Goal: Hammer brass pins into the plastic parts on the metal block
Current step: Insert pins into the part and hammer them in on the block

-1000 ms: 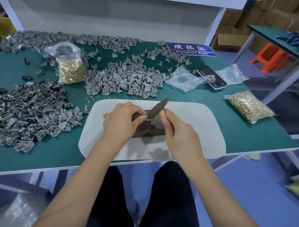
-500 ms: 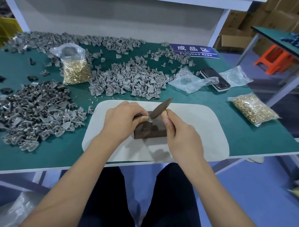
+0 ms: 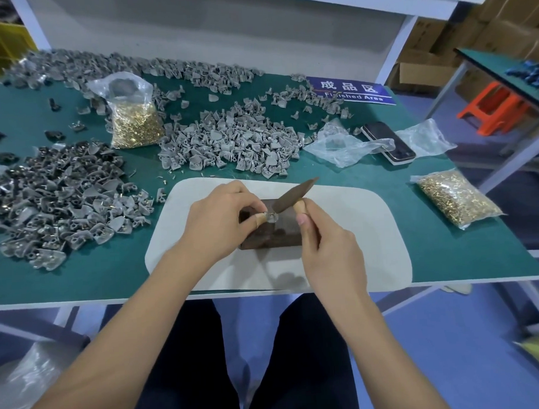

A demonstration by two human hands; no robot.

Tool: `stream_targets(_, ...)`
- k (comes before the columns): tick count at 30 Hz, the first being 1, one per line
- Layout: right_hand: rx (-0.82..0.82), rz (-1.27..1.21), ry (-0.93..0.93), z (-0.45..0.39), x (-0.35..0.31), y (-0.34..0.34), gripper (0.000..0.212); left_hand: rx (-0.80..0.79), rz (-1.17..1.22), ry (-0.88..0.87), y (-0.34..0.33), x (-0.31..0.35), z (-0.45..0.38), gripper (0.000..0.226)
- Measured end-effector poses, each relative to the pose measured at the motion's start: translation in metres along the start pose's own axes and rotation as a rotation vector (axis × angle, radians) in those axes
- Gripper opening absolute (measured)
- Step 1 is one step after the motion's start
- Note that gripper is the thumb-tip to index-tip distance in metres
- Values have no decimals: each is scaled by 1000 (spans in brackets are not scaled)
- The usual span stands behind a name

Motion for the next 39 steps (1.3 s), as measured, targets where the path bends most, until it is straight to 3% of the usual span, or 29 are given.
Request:
stream_targets(3, 98, -6, -12, -1, 3, 15, 37, 25, -9, 25, -3, 3, 9, 5)
stream_targets(8, -96, 108, -1, -6, 3, 2, 34, 55, -42, 56, -2, 3, 12, 5)
stream_targets(12, 24, 57, 29, -2, -3, 13, 35, 67, -42, 50, 2, 4, 10, 6)
stream_targets(15, -72, 97, 40, -2, -2, 1, 33, 69, -37, 62, 4, 3, 8, 8)
stream_targets(19, 3, 67, 36, -8, 2, 8, 35, 55, -49, 65, 3, 2, 7, 6)
stream_targets(22, -103, 90, 41, -11, 3, -3, 33, 49, -37, 71, 3, 1, 7, 5)
stream_targets(26, -7, 25, 38, -12, 3, 9, 34, 33, -64, 65, 2, 1, 6, 7)
stream_targets(29, -106, 90, 78, -13, -4, -1, 30, 35, -65, 70, 2, 0, 6, 7)
stream_targets(33, 45, 7, 48, -13, -2, 13, 34, 39, -50, 67, 2, 0, 6, 6)
stream_targets(37, -83, 72, 44, -12, 2, -1, 31, 49, -35, 87, 3, -2, 6, 8)
stream_targets(39, 6, 31, 43, -13, 3, 10, 32, 50, -43, 89, 4, -3, 6, 8)
Point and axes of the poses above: each hand's wrist, its own z-axis away from the middle knuckle, its own y-axis out of the back of the hand, x = y × z, the point moved 10 cm from there along -z, towards the middle knuckle, and after that the axes turned 1 degree about y, right-handed, at the moved point
